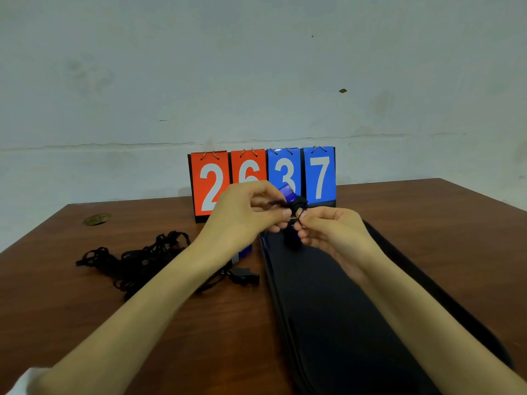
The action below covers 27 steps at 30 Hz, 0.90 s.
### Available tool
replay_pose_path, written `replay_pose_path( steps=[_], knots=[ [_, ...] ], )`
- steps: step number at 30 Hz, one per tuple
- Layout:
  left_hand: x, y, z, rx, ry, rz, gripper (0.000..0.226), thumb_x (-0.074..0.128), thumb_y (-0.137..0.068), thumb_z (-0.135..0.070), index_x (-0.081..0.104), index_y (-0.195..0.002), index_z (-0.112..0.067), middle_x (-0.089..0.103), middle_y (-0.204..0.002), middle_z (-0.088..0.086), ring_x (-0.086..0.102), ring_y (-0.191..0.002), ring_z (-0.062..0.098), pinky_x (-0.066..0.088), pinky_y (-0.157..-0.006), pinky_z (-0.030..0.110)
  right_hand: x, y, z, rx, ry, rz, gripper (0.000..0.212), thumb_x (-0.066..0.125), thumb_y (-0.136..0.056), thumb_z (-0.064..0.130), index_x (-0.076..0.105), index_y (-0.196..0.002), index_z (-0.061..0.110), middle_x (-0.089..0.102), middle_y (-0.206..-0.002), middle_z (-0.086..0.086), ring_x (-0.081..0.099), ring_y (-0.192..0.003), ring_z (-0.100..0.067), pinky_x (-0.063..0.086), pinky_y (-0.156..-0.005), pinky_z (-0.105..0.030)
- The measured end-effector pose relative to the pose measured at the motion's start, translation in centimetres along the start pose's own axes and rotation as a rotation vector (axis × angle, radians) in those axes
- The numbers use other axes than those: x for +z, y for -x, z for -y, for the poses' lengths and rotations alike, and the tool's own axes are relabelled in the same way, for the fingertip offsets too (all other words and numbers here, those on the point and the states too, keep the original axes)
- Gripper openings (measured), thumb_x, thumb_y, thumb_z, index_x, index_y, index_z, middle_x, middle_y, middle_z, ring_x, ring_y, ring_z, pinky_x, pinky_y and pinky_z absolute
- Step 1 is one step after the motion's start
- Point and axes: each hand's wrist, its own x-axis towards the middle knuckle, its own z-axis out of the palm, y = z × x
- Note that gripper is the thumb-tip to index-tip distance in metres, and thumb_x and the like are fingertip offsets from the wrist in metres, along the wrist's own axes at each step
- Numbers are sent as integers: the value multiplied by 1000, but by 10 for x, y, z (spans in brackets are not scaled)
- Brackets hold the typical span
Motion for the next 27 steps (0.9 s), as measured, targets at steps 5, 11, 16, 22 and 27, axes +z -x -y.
replay_pose_path(
  steps=[5, 11, 16, 22, 27],
  knots=[
    [2, 1, 4, 175, -397, -101, 8, 71, -79, -24, 64, -78, -19, 58, -75, -6, 53, -65, 7, 43, -61, 13, 3, -1, -4, -71, 146, -22, 11, 66, -82, 9, 68, -91, 3, 70, -72, -6, 64, -61, -9, 55, -61, -20],
    [-1, -1, 7, 162, -442, -52, 7, 69, -80, -20, 62, -78, -20, 57, -76, -6, 51, -69, 9, 42, -66, 14, 8, 2, -11, -338, 579, -109, 8, 70, -80, 18, 66, -87, 17, 66, -72, 5, 63, -67, -6, 53, -67, -19],
    [2, -3, 11, 13, -312, -52, 3, 71, -80, -20, 68, -80, -18, 62, -68, -7, 55, -60, -1, 44, -57, 6, 6, 1, -15, -518, 855, -226, 16, 69, -81, 24, 66, -94, 15, 62, -78, 8, 57, -70, -3, 48, -69, -14],
    [4, -1, 7, -93, -83, -132, 23, 73, -78, -9, 63, -96, -17, 68, -69, 0, 67, -56, 9, 55, -58, 15, 7, 3, -20, -680, 973, -210, 20, 70, -81, 23, 66, -96, 12, 68, -83, 0, 50, -73, 0, 51, -73, -21],
    [13, 3, 12, -89, -116, -259, 11, 71, -80, -12, 63, -85, -17, 68, -67, -1, 66, -56, 7, 56, -58, 17, 8, 4, -22, -711, 982, -214, 19, 72, -79, 21, 67, -94, 10, 69, -83, -2, 52, -75, -2, 55, -74, -27]
  ],
)
